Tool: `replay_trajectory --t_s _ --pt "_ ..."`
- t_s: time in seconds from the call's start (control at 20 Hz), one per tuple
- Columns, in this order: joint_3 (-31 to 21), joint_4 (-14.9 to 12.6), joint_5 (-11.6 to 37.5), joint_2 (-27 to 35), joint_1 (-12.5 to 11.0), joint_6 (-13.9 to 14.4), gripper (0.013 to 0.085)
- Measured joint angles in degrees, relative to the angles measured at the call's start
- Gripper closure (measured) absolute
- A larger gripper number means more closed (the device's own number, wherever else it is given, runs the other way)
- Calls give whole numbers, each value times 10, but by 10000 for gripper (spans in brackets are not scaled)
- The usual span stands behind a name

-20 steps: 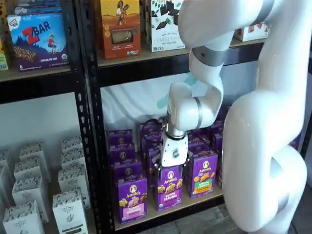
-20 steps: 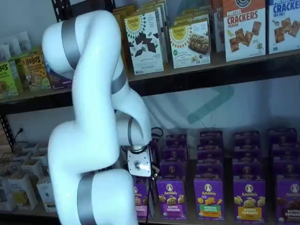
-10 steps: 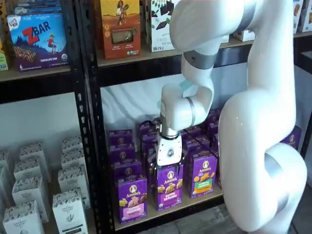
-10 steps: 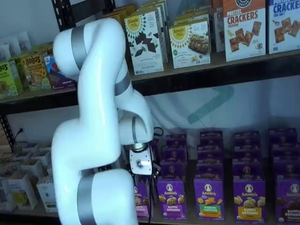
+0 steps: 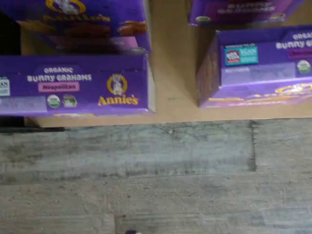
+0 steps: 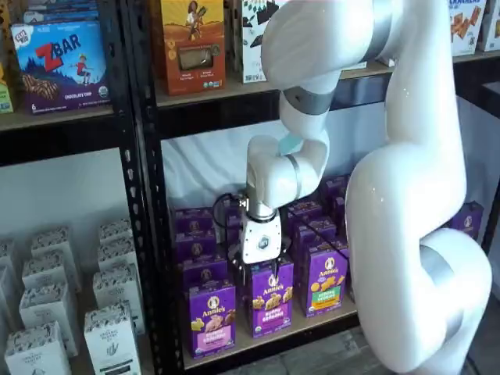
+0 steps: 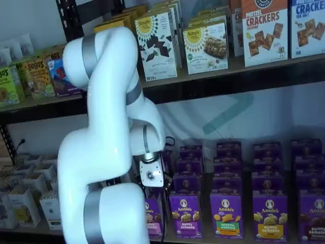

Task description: Pick up the purple box with a pink patch in the middle, on the bottom shelf, the first box from the left

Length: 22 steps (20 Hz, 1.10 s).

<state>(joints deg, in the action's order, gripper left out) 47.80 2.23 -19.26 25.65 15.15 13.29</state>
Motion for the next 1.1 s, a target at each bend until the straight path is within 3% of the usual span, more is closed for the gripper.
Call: replay_trajectory --t_s 0.3,1.1 --pt "40 40 -8 31 9 -28 130" --pt "103 65 -4 92 11 -50 130"
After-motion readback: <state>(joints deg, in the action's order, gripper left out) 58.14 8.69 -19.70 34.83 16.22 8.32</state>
